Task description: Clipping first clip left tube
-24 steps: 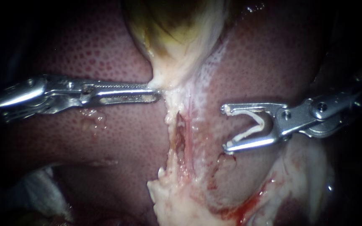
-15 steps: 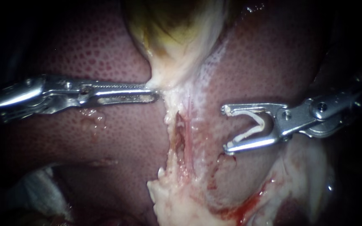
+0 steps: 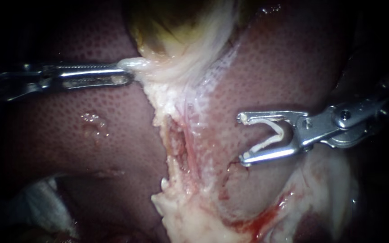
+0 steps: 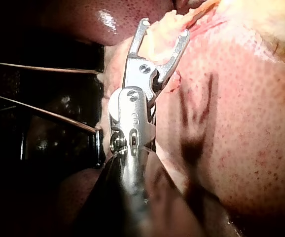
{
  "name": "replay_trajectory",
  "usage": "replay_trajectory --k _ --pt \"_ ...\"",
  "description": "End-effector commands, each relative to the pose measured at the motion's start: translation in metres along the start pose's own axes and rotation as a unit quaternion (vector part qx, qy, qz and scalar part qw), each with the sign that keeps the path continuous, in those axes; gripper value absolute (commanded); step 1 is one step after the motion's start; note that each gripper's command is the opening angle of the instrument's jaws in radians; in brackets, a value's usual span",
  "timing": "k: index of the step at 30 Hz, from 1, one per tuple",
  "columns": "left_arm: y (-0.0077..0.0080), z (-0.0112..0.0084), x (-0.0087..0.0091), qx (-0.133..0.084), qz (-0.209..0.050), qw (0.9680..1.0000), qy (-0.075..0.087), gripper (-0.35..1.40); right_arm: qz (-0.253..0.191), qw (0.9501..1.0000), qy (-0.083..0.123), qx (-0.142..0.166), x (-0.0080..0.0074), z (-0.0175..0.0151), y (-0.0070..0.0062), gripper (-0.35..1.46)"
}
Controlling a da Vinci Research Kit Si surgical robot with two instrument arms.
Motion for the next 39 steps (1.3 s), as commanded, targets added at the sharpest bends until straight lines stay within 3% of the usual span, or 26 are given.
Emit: replay_trajectory --k 1,12,21,29,39 --pt "0.0001 0.0000 0.0001 0.000 0.000 1.0000 0.003 -0.35 0.000 1.0000 0.000 0.000 0.0000 0.0000 0.0000 0.50" --pt "0.0002 -0.0001 0.0000 0.001 0.001 1.0000 0.003 -0.35 0.005 1.0000 -0.001 0.004 -0.0009 0.0017 -0.0001 0.50" --pt "0.0005 -0.0001 0.0001 0.002 0.000 1.0000 0.003 -0.35 0.027 0.9994 -0.009 0.021 -0.0055 0.0083 0.0003 0.50" --pt "0.0010 -0.0001 0.0002 0.003 0.000 1.0000 0.003 -0.35 0.046 0.9983 -0.016 0.031 -0.0094 0.0137 0.0020 0.50" --pt "0.0017 0.0000 0.0004 0.005 0.000 1.0000 0.004 -0.35 0.057 0.9969 -0.017 0.051 -0.0117 0.0191 0.0032 0.50"
